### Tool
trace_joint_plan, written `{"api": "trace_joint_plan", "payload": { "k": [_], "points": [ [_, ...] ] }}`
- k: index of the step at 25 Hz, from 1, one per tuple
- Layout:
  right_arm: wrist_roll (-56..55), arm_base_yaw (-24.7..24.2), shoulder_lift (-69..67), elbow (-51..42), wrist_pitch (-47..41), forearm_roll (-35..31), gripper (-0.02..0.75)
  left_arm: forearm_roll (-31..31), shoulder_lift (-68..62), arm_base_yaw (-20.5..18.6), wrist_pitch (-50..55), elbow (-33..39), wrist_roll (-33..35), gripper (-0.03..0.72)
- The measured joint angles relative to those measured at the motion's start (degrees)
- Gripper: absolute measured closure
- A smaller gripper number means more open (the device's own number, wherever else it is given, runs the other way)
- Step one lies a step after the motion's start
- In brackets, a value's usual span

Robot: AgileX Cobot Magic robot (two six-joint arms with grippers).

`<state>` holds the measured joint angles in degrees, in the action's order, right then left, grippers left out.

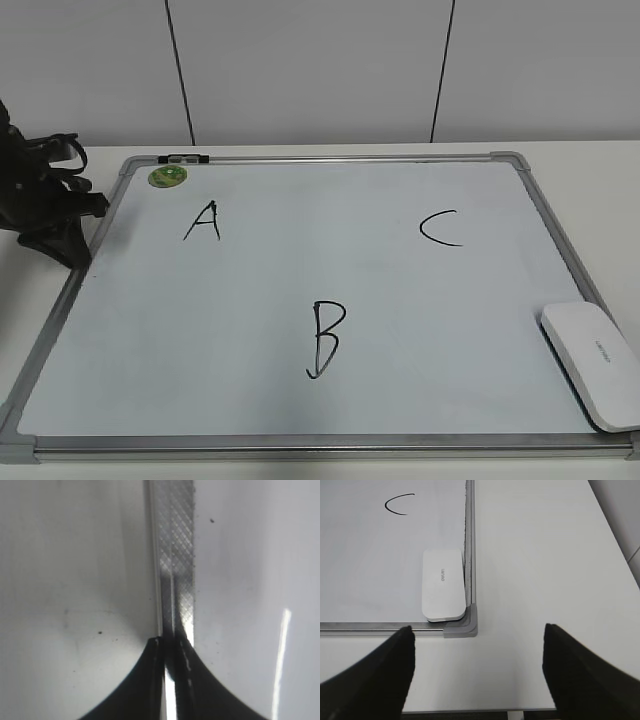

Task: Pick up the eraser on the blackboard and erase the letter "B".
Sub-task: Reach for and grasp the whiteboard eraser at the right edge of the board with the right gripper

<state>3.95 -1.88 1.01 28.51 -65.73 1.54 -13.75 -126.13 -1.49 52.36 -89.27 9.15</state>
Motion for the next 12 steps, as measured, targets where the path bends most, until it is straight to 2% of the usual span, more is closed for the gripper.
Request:
{"api": "trace_joint_plan", "payload": {
  "k": [12],
  "points": [
    [0.00, 0.00, -0.69, 0.46, 0.00, -0.48, 0.148, -0.14, 0.00, 0.00, 0.12, 0.00, -0.21, 0.672]
  ]
}}
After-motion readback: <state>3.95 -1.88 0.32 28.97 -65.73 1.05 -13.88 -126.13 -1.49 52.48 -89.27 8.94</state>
